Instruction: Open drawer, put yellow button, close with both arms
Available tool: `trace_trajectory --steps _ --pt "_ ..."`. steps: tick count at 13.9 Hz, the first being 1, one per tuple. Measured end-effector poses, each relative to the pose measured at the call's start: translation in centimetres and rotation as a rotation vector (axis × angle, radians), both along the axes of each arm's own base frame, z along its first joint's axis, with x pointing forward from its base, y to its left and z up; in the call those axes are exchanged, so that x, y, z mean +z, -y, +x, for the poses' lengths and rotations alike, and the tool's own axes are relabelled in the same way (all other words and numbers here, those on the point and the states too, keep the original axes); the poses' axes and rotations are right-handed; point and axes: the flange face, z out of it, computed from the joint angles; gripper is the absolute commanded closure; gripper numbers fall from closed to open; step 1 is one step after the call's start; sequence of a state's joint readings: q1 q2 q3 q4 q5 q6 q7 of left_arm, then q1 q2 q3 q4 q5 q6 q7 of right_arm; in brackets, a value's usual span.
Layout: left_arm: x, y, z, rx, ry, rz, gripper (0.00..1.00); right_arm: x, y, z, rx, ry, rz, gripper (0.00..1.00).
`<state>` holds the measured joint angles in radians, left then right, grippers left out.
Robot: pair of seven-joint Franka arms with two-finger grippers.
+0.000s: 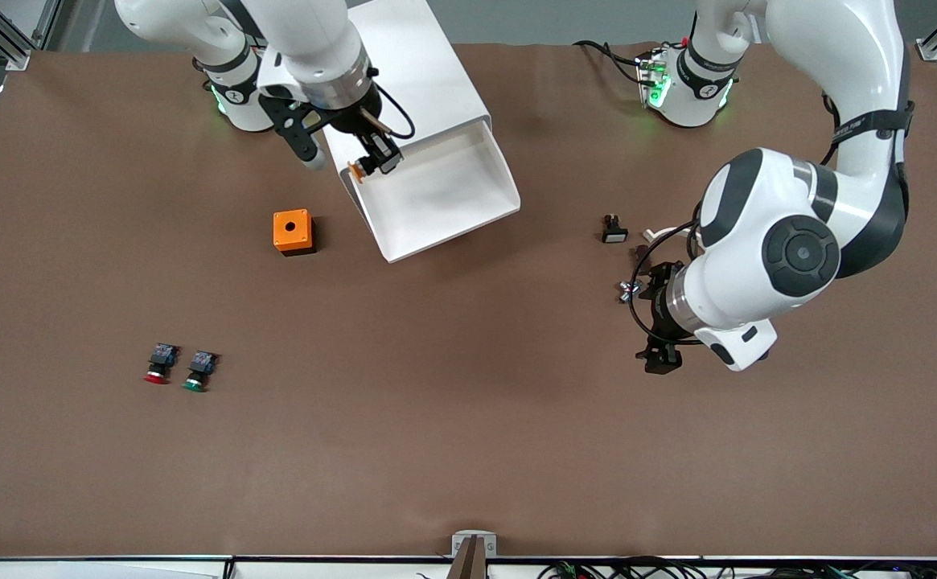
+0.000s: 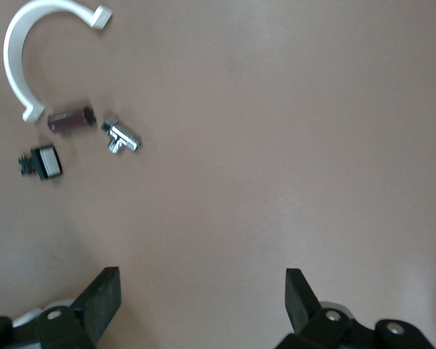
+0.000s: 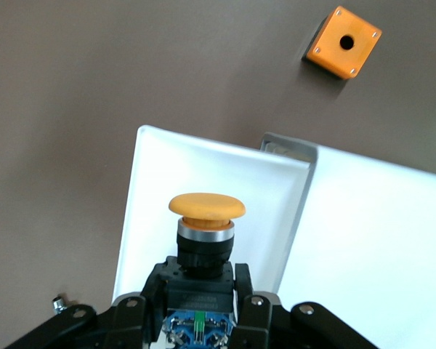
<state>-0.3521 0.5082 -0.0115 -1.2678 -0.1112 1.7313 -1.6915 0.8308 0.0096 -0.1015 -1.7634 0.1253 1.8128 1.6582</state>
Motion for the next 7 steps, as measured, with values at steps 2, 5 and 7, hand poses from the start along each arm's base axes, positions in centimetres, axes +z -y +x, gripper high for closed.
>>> trace_trajectory --steps 2,5,7 --pt "1.3 -0.3 -0.7 -0.167 -0.003 -0.007 0.01 -1.6 -1.6 -0.3 -0.024 0.008 0.004 1.0" --pt "3.1 -0.9 -1.5 -0.345 0.015 -0.022 0.0 -4.5 -4.5 -1.0 -0.041 0.015 -0.013 1.0" --pt "3.8 -1.2 -2.0 -0.477 0.022 -0.033 0.0 -5.7 -5.3 -1.0 -0.045 0.013 -0.02 1.0"
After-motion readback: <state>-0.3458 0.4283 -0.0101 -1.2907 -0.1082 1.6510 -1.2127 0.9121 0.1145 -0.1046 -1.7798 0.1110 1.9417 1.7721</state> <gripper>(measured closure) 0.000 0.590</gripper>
